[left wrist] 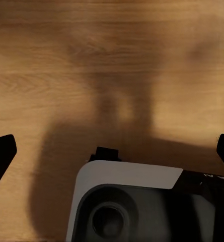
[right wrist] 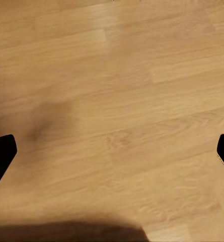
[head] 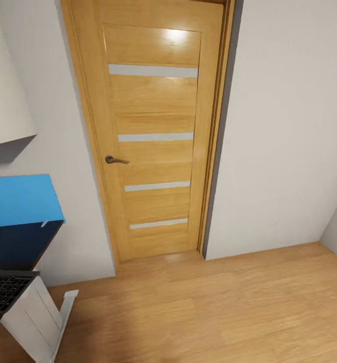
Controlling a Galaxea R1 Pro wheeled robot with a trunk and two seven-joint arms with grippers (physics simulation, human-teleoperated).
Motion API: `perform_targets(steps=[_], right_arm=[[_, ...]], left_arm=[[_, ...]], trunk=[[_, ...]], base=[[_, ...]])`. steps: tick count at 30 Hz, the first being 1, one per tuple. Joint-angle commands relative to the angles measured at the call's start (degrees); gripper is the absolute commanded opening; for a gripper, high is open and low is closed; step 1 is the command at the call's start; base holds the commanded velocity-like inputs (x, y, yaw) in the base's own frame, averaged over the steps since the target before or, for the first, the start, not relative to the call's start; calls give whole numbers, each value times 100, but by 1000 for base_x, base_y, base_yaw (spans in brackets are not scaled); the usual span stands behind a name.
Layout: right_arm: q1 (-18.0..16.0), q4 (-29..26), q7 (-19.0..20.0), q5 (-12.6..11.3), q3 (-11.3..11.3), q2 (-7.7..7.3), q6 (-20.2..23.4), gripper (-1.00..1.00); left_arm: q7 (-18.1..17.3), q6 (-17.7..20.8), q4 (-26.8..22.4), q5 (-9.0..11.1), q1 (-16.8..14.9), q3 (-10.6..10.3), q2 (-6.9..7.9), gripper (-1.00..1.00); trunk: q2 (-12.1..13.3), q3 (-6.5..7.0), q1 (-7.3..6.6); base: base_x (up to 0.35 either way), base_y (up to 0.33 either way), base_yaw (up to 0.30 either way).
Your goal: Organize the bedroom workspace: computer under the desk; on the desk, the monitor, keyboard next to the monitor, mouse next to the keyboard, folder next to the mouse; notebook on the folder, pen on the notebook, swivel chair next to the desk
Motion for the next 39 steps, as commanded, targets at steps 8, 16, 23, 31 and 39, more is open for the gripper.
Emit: perform_targets(steps=[8,16,23,31,39], right_arm=[[-3,-3,-4,-6,-18,-8,-15,100],[-3,-5,-7,-5,-22,-7,-15,100],[-3,-5,-7,-5,-23,-7,-15,100],[-3,-5,-10,-5,-22,-8,-15,100],[-3,-5,-11,-5,-22,-10,-15,100]], left_arm=[[2,-14,-8,34,1,8,7,100],[2,-15,-9,35,1,13,7,100],[2,-15,-9,35,1,13,4,100],[2,-16,-9,35,1,12,3,100],[2,-15,-8,35,1,12,0,100]], trunk=[[-3,-5,0],[-3,-5,0],[-3,-5,0],[-3,-5,0],[-3,-5,0]], base=[[0,-198,286],[0,-24,286],[0,-1,286],[0,0,286],[0,0,286]])
